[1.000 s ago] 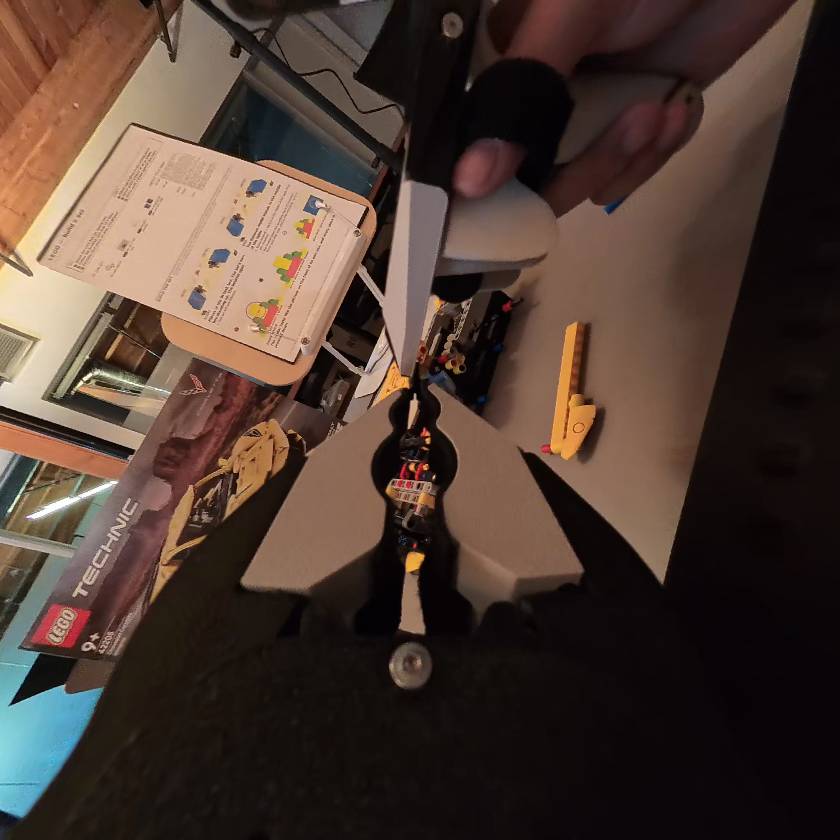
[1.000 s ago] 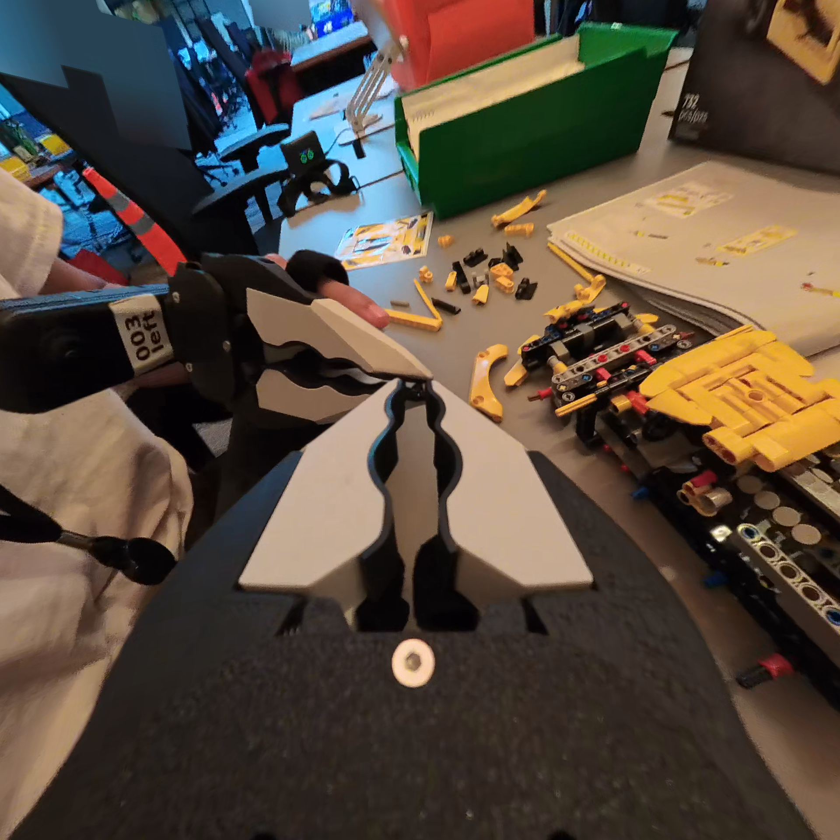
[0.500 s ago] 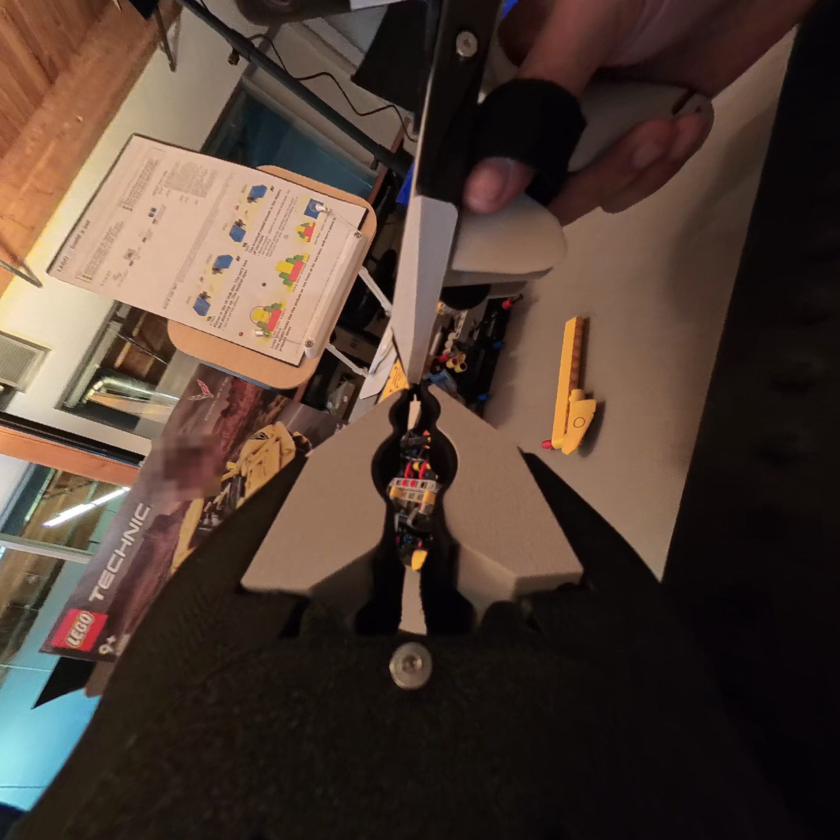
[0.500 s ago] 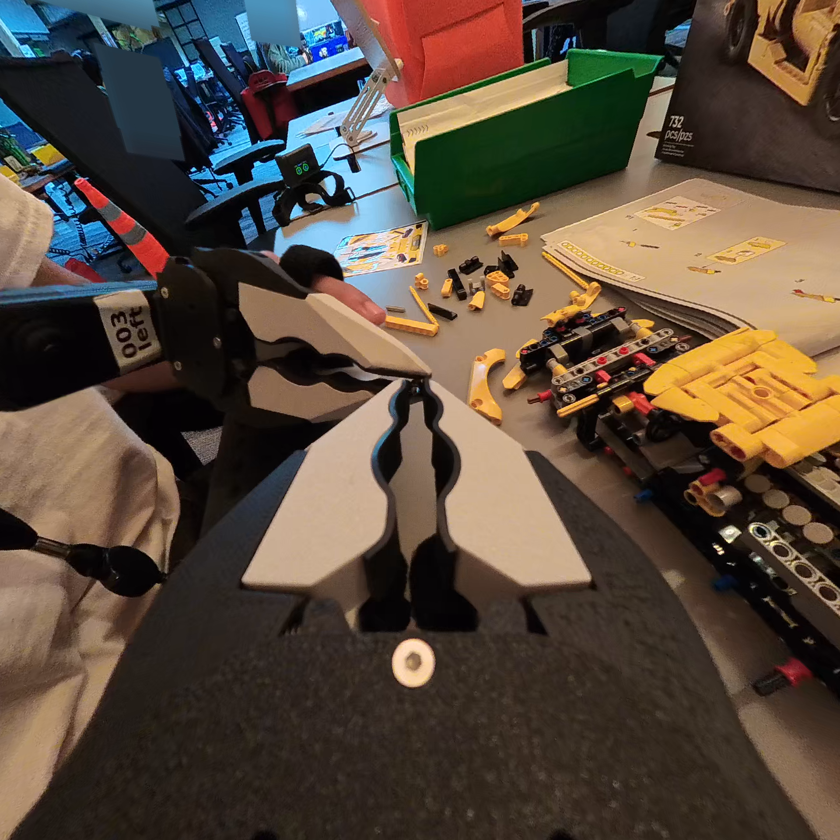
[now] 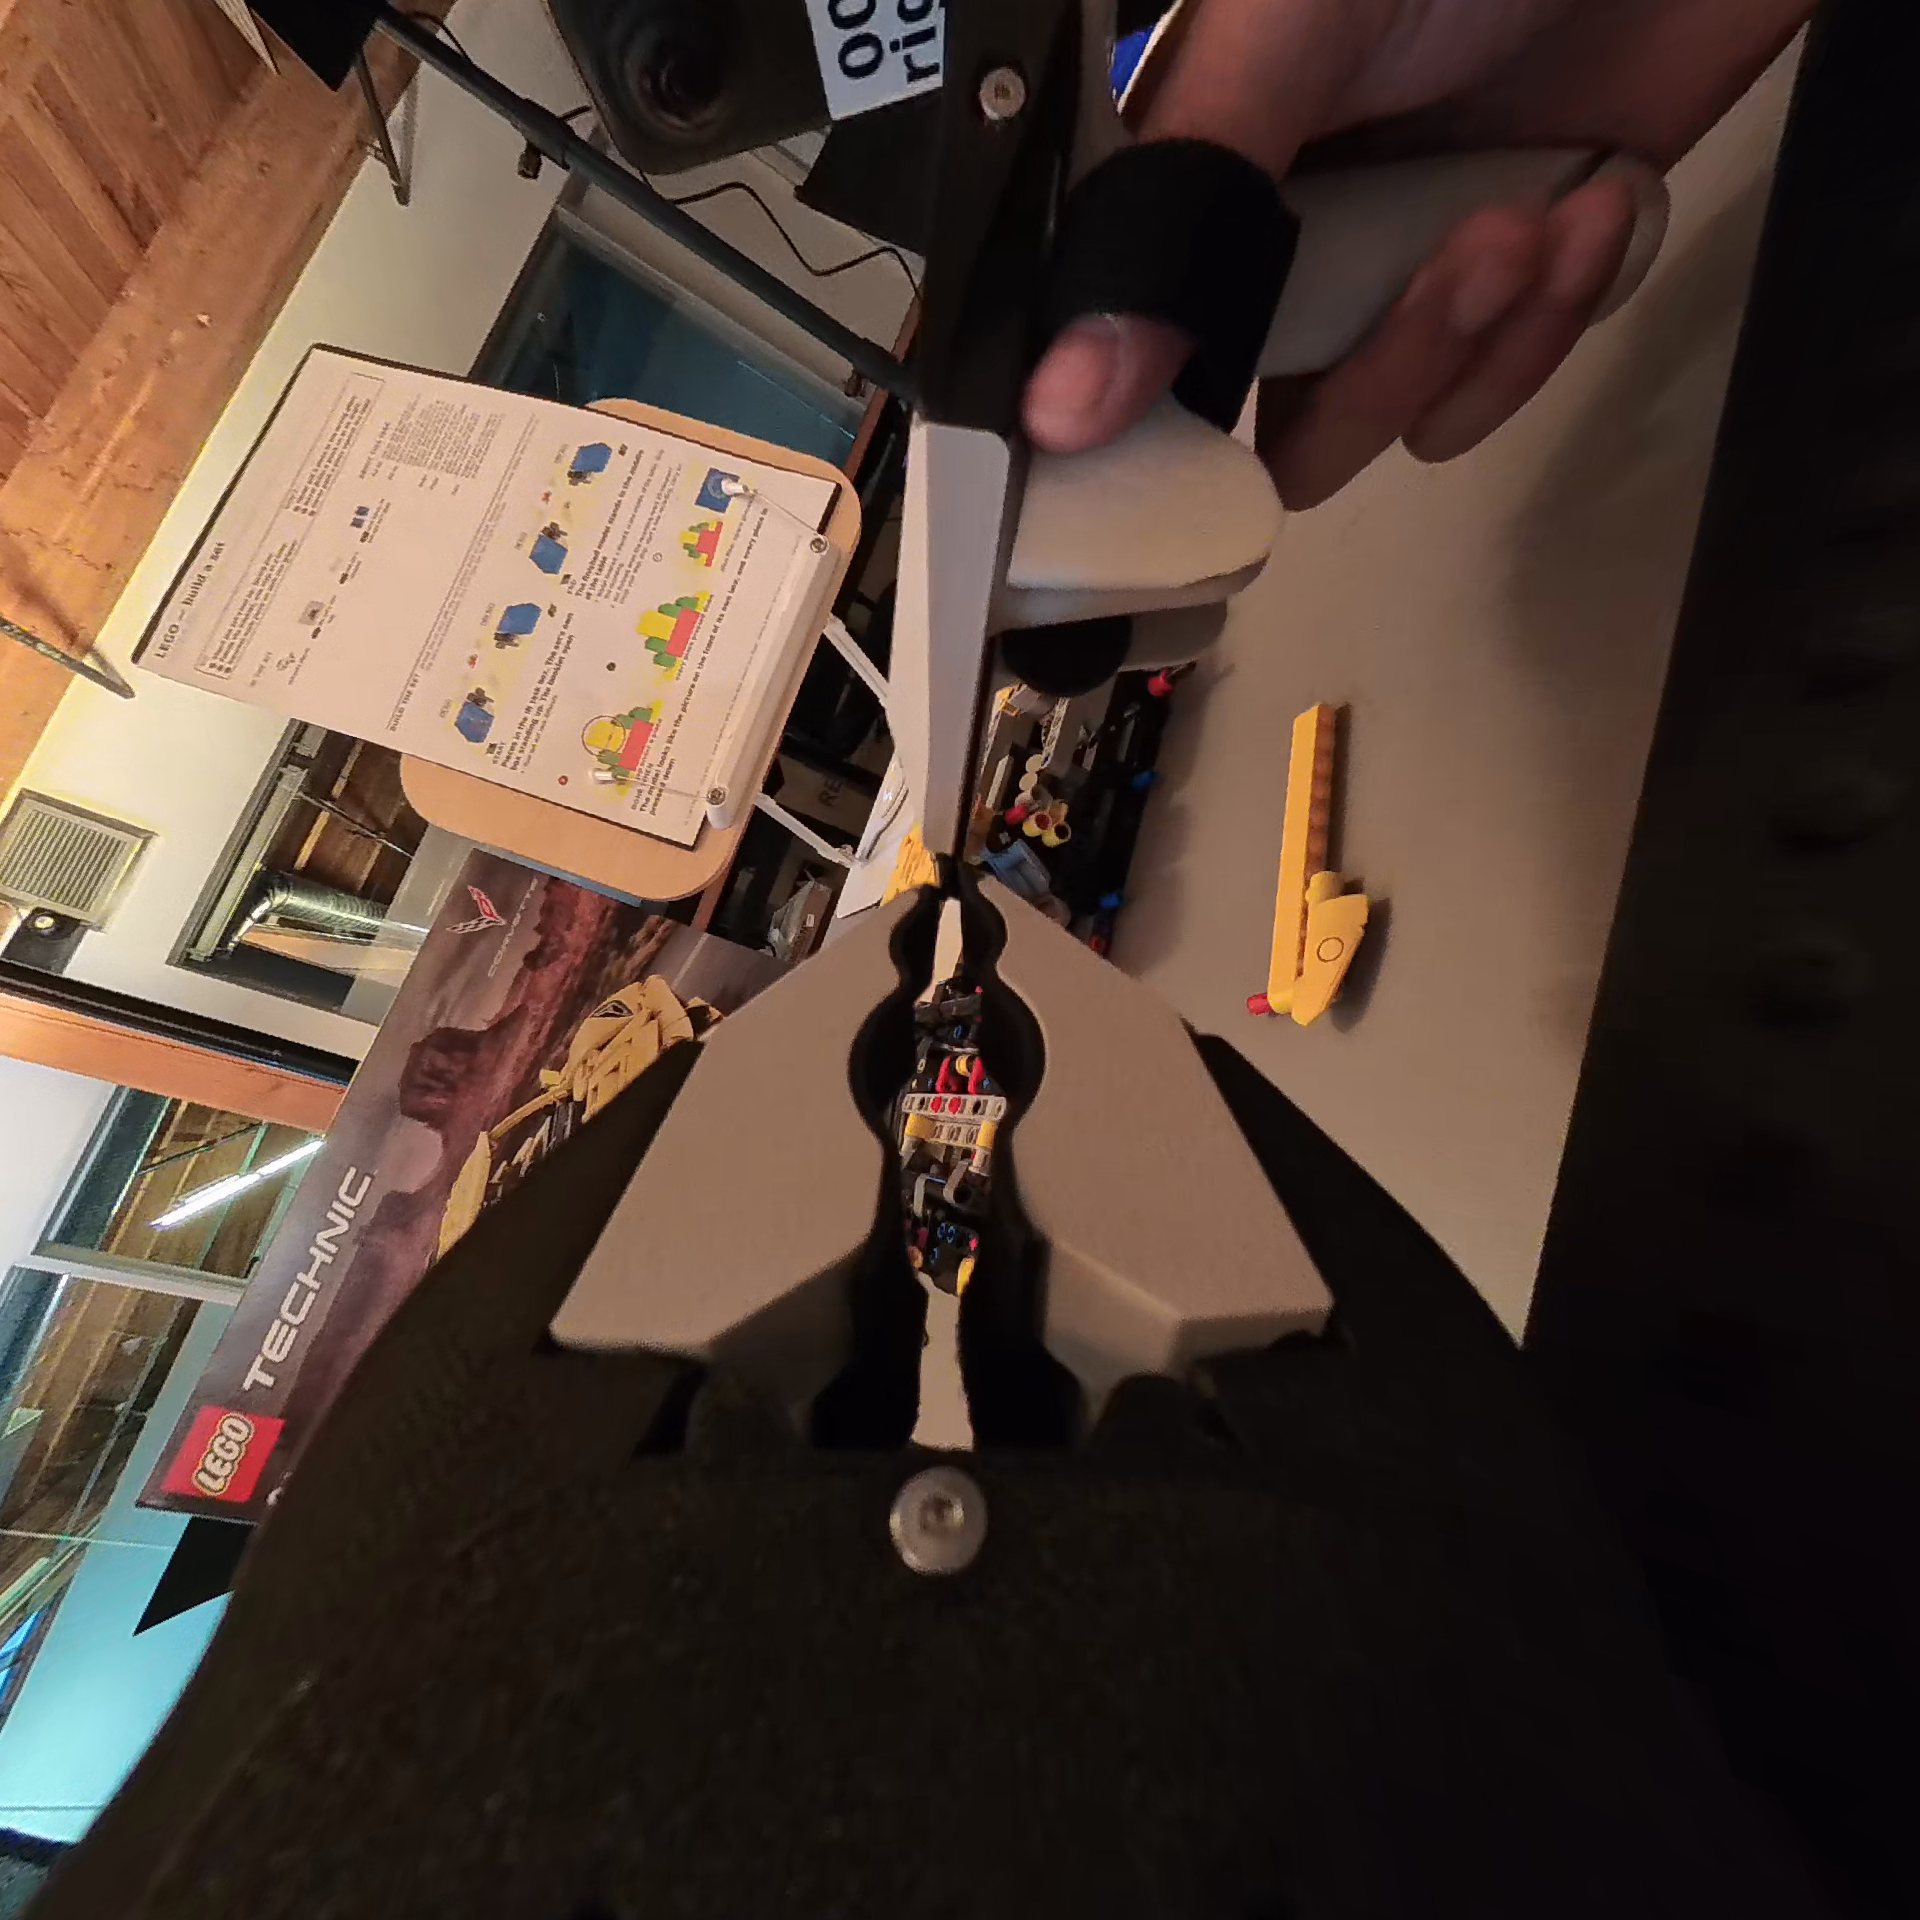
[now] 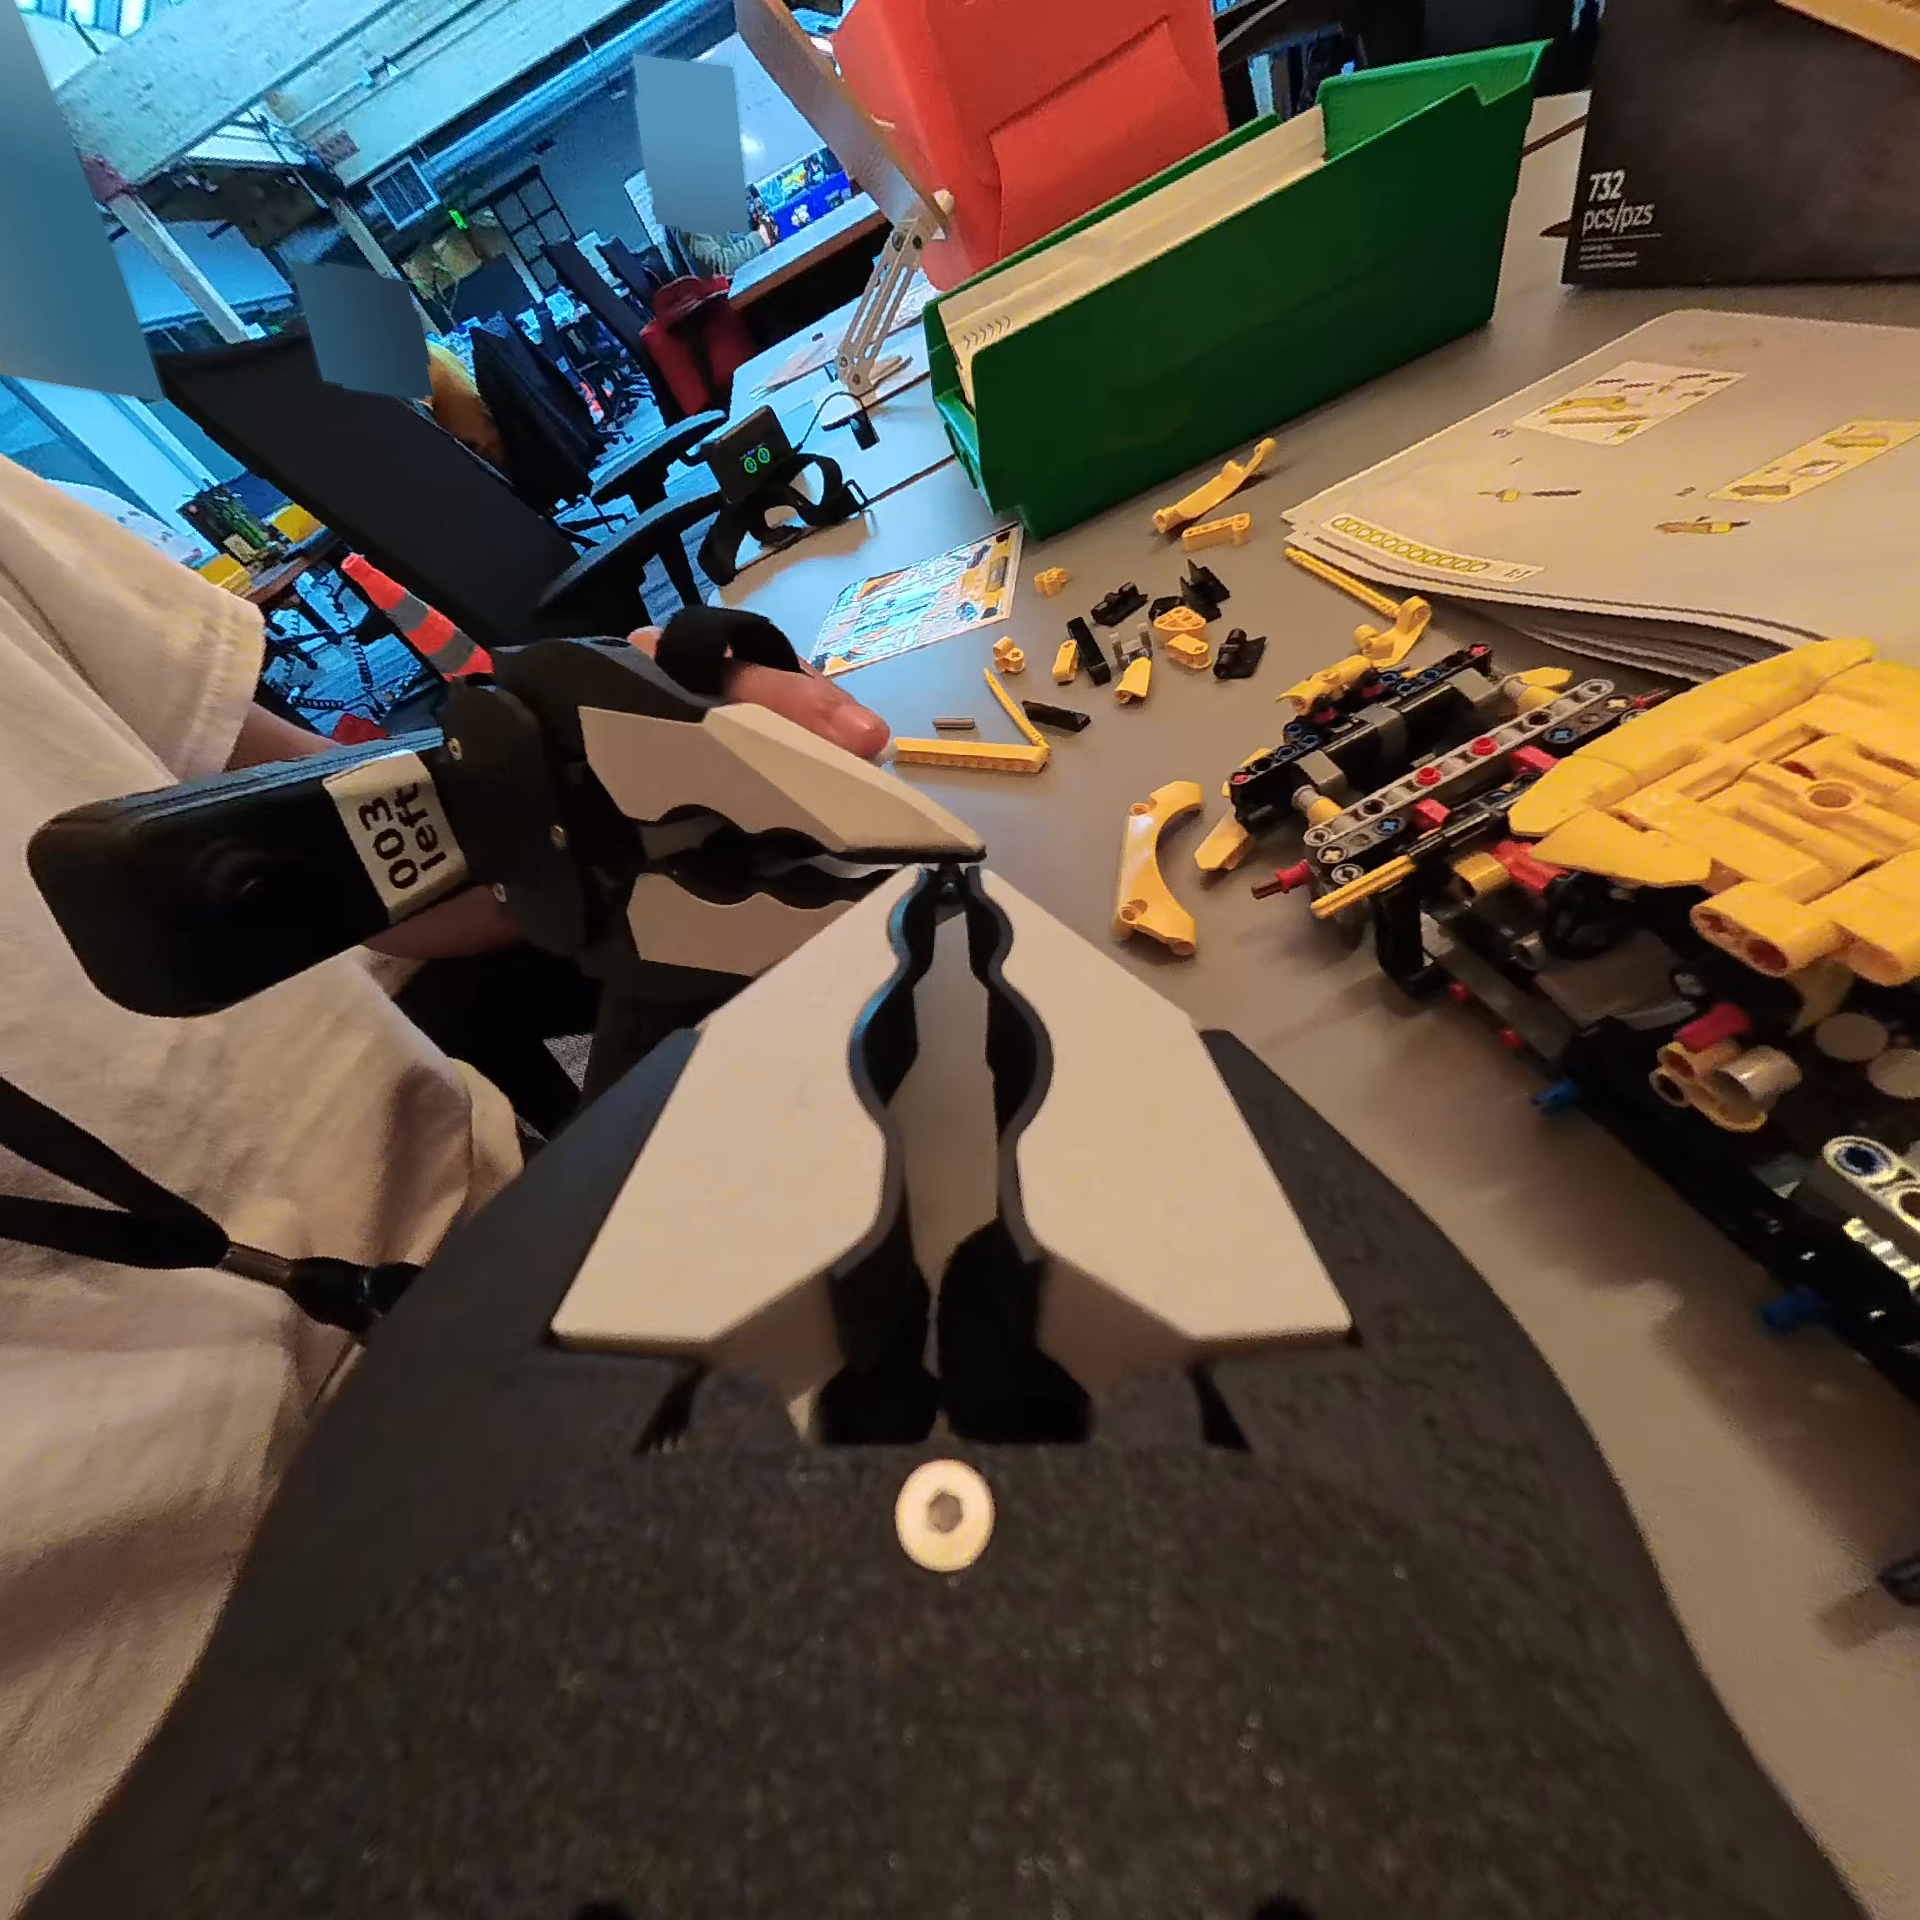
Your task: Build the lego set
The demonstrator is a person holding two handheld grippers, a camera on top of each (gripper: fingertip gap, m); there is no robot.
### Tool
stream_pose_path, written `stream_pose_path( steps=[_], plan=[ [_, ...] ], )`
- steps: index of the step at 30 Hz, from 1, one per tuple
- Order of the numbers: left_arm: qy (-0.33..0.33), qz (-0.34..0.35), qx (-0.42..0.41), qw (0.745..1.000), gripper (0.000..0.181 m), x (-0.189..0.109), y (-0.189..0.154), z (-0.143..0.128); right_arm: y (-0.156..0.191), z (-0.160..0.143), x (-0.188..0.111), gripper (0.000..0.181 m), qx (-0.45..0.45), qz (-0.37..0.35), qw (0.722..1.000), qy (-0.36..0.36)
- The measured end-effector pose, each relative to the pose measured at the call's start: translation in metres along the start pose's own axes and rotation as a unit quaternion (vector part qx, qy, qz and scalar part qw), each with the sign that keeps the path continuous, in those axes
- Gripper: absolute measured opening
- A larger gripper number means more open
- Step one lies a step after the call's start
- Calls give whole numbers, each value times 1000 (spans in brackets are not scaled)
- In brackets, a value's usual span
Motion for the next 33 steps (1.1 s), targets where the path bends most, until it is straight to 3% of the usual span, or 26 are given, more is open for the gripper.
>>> stream_pose_path(
  steps=[19,28,30,33],
  plan=[
    [-7,-3,4,1000,3,-1,-1,1,0,-1,0,5,13,15,1000,5],
    [-10,-12,3,1000,3,-1,-3,2,2,-2,1,5,-22,-2,1000,16],
    [-25,-15,-18,999,4,-2,-2,3,5,-2,-3,4,-42,-4,999,16],
    [-25,-88,-121,989,13,2,-4,-6,0,-2,-24,4,-51,-50,997,-3]
  ],
)
Point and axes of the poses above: each gripper's, where its closed fingertips meet, x out along the fingers, z out of its top, y = z × x across the jaws, the point moved 7 cm from there along -x, back along the fingers, and after that the axes turned 11 degrees about x, right-handed, at the moved point
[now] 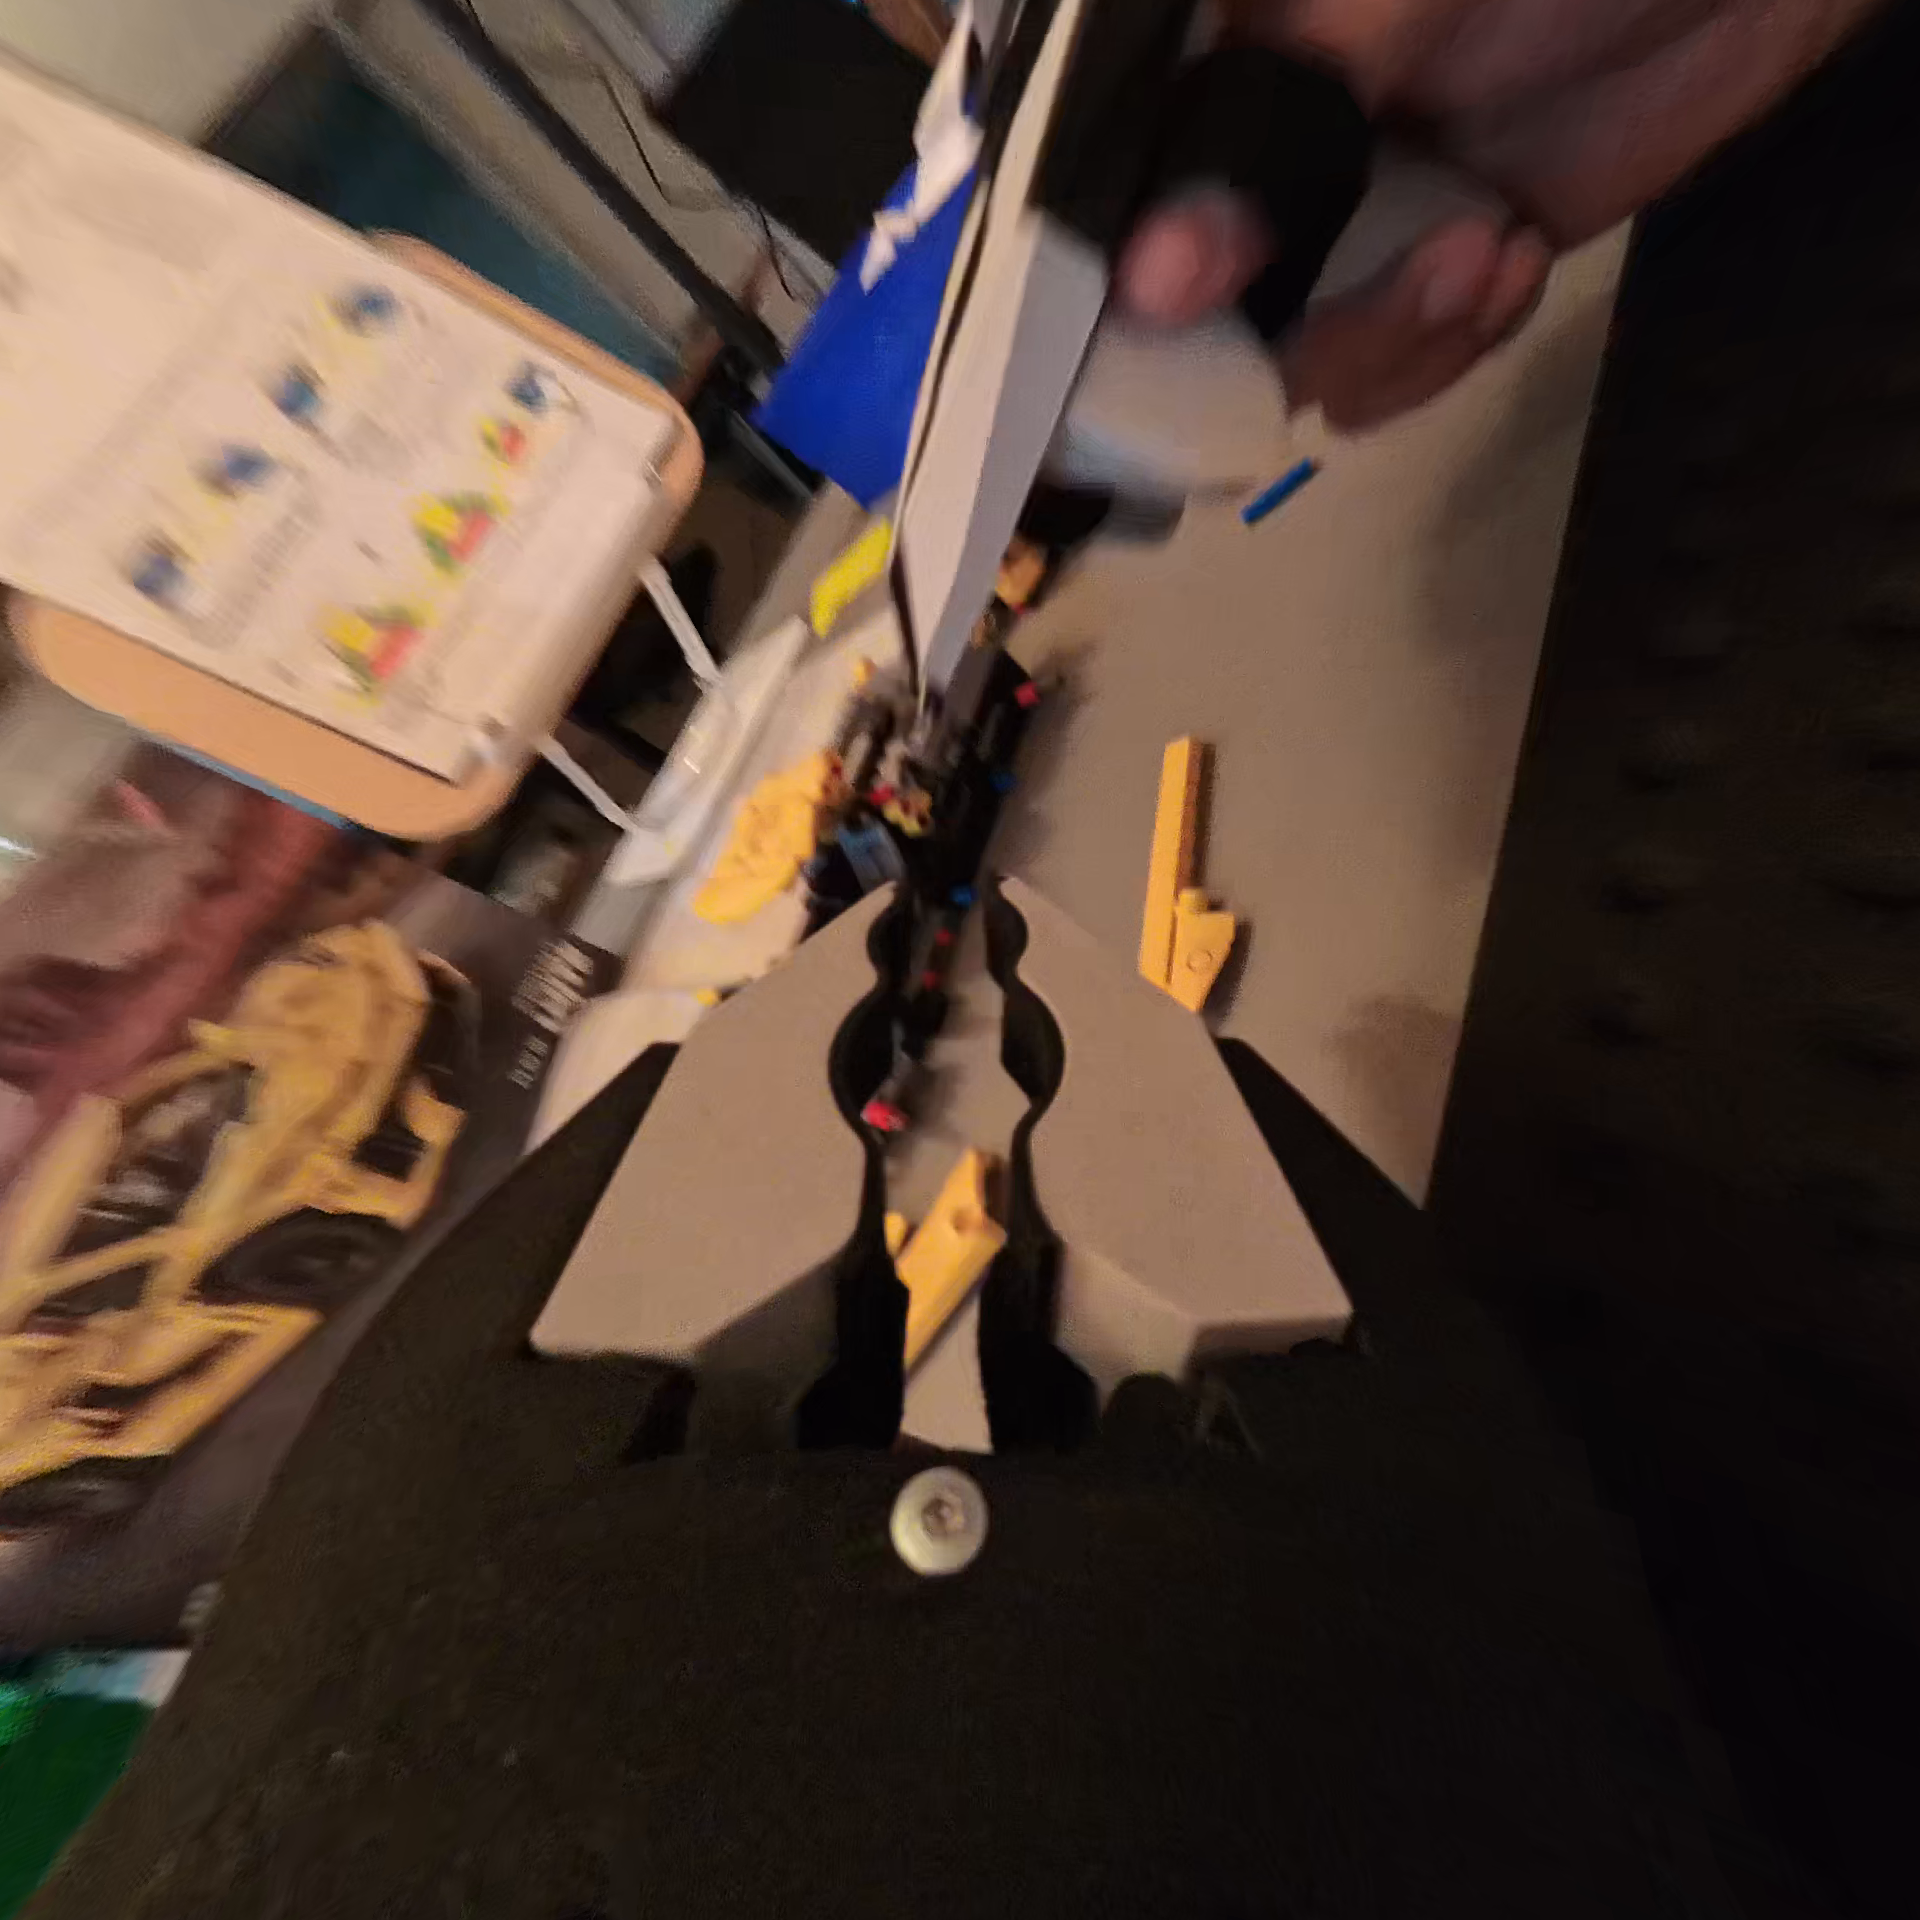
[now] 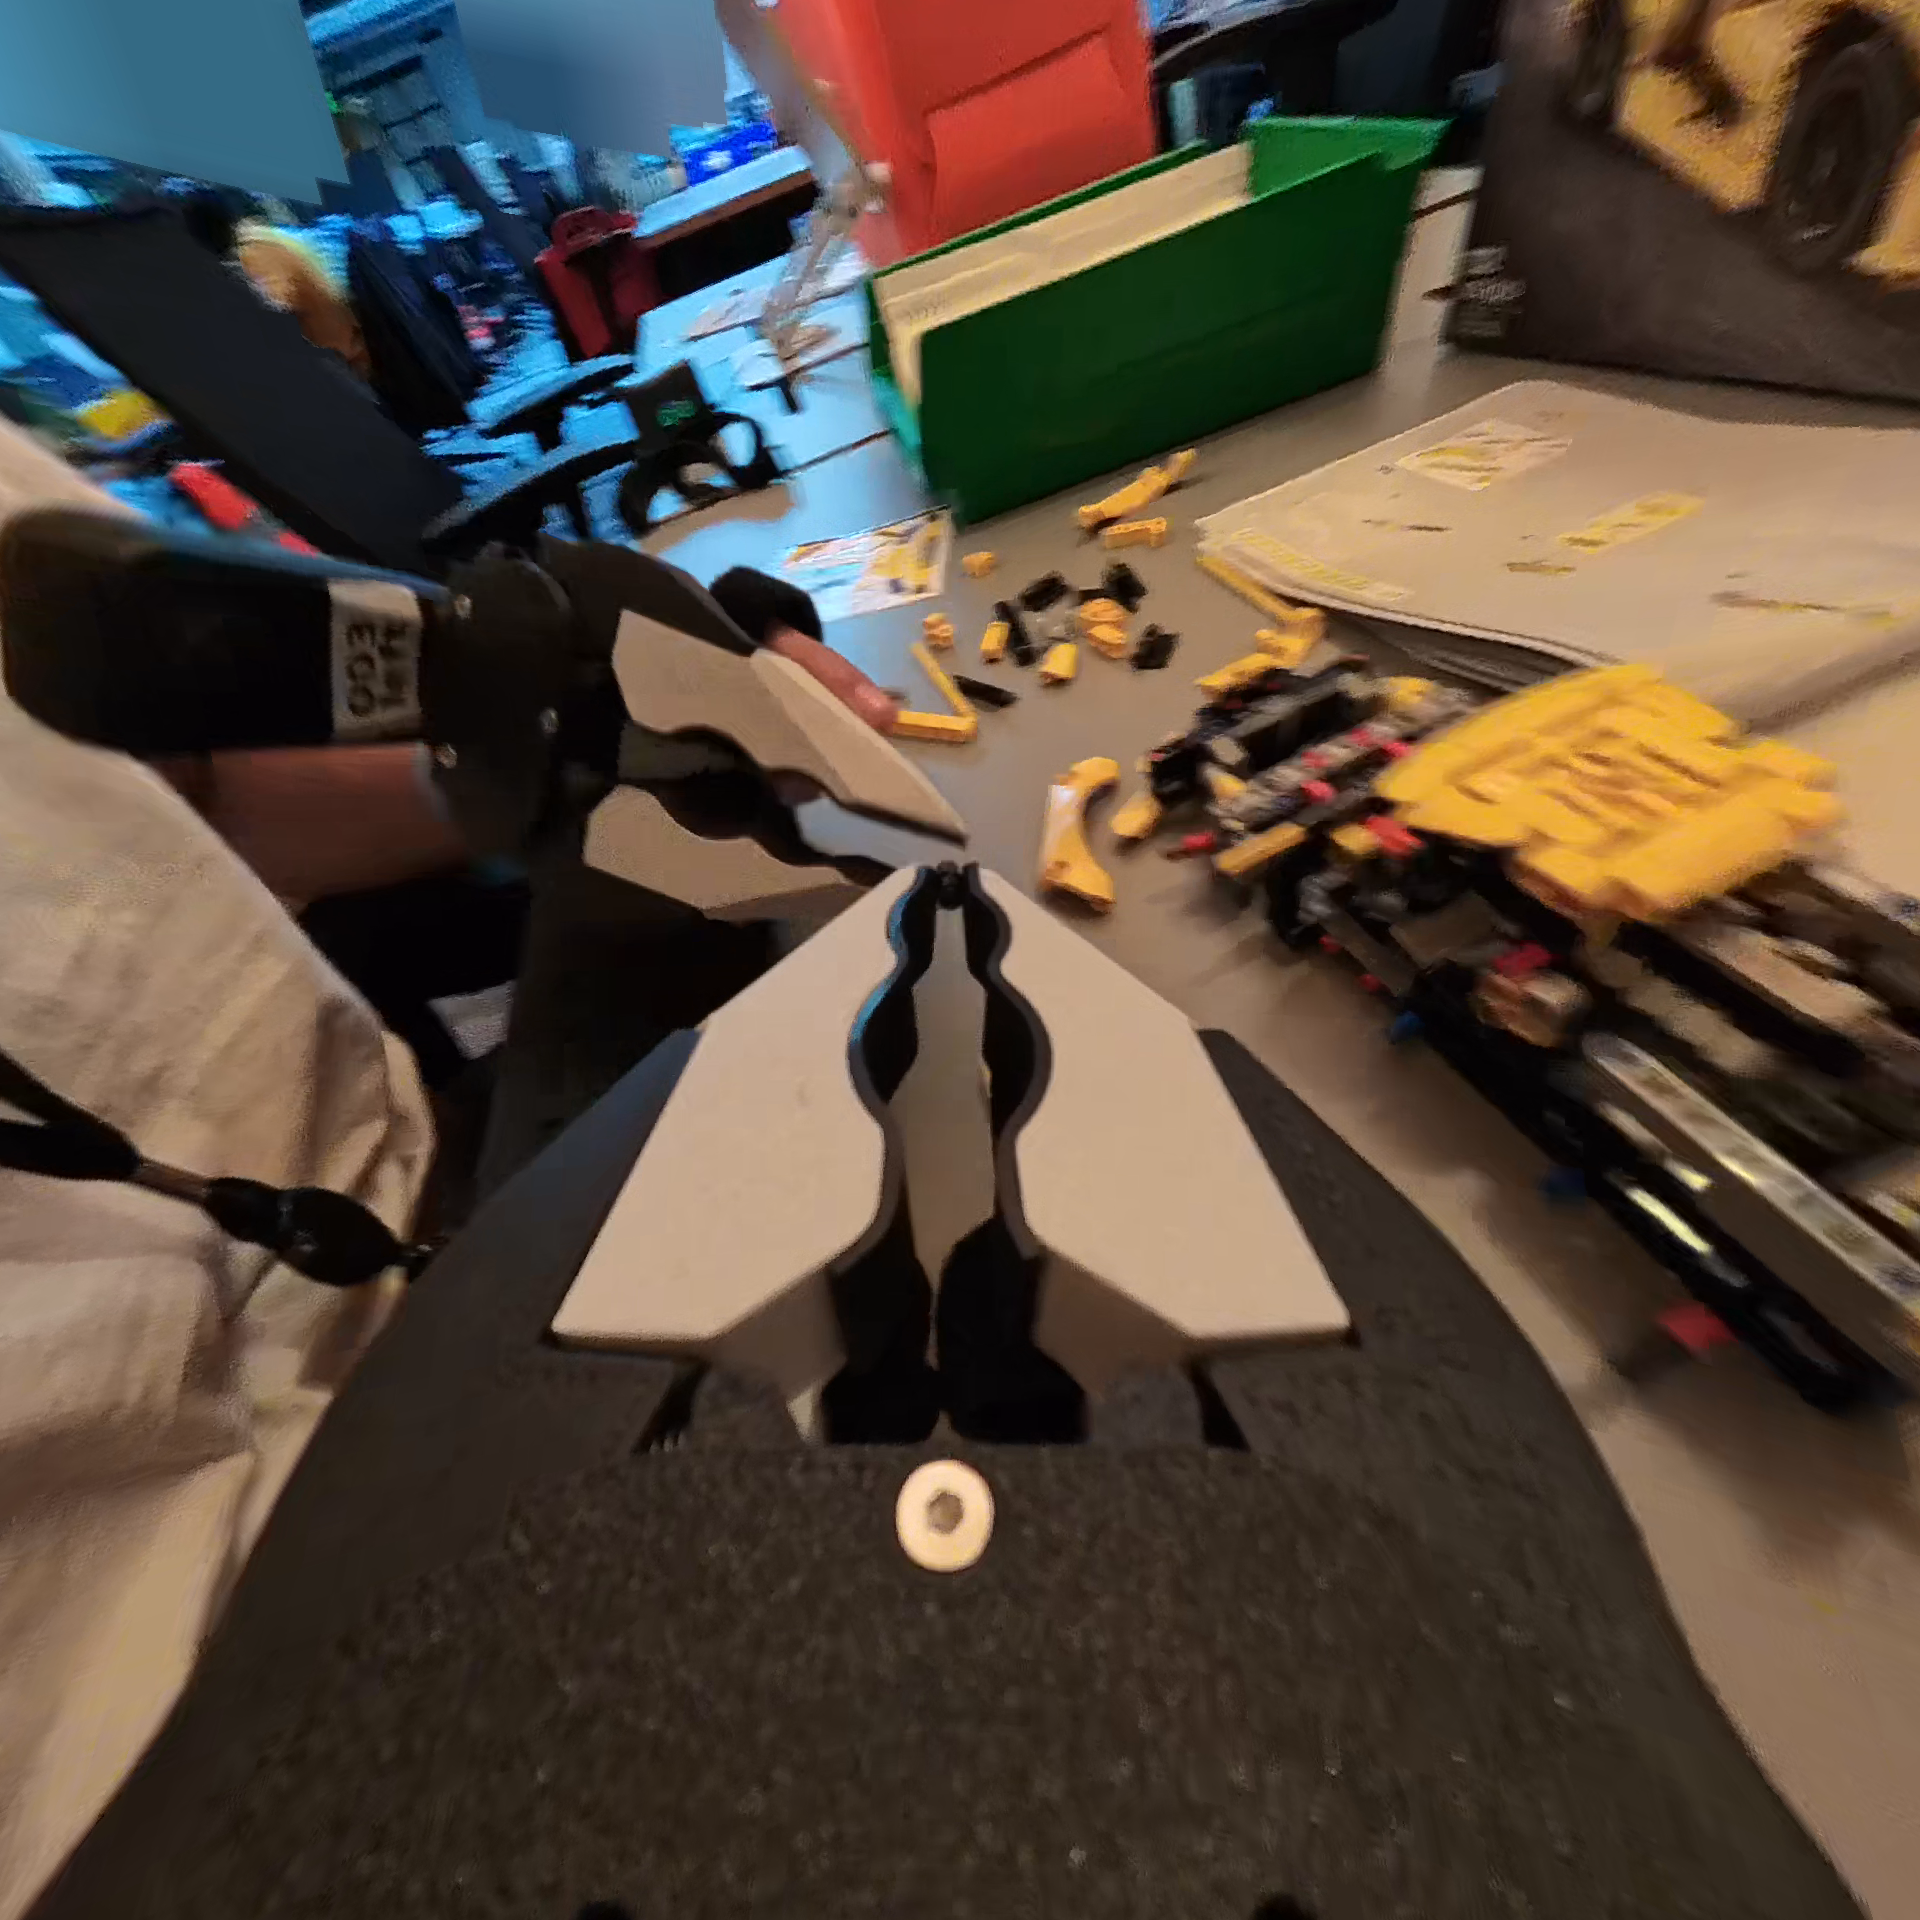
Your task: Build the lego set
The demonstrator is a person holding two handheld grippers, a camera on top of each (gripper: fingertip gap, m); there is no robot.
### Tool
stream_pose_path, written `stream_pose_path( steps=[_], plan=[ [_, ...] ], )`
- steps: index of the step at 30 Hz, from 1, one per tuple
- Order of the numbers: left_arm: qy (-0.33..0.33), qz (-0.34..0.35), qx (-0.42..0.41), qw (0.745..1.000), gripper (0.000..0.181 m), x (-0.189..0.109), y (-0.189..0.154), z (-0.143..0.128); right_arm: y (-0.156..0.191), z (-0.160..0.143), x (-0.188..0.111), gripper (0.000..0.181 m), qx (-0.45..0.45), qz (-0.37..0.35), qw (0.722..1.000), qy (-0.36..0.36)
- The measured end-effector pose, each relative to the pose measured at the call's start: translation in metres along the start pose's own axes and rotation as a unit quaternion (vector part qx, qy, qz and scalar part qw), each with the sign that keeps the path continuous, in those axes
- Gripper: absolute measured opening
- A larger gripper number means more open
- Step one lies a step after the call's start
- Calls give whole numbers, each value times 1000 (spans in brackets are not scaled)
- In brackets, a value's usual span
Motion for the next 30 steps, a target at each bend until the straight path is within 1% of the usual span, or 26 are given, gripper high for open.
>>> stream_pose_path(
  steps=[2,4,7,9,15,22,30],
  plan=[
    [12,-52,-67,996,22,4,2,-13,-13,-3,-24,4,-8,-69,998,-3],
    [7,-85,-130,988,24,7,7,-21,-22,-10,-38,4,-25,-130,991,-7],
    [-17,-129,-217,967,25,9,14,-26,-23,-20,-46,4,-41,-173,984,-19],
    [-19,-168,-257,951,24,12,14,-27,-20,-21,-49,4,-66,-199,978,-22],
    [3,-240,-267,933,24,24,18,-28,-22,-25,-44,5,-86,-206,975,-12],
    [1,-253,-301,920,24,28,26,-36,-24,-24,-49,5,-85,-217,972,-28],
    [28,-261,-292,920,24,25,30,-38,-25,-22,-51,5,-78,-210,974,-39]
  ],
)
Point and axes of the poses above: each gripper's, where its closed fingertips meet, x out along the fingers, z out of its top, y = z × x across the jaws, the point moved 7 cm from there along -x, back along the fingers, and after that the axes turned 11 degrees about x, right-handed, at the moved point
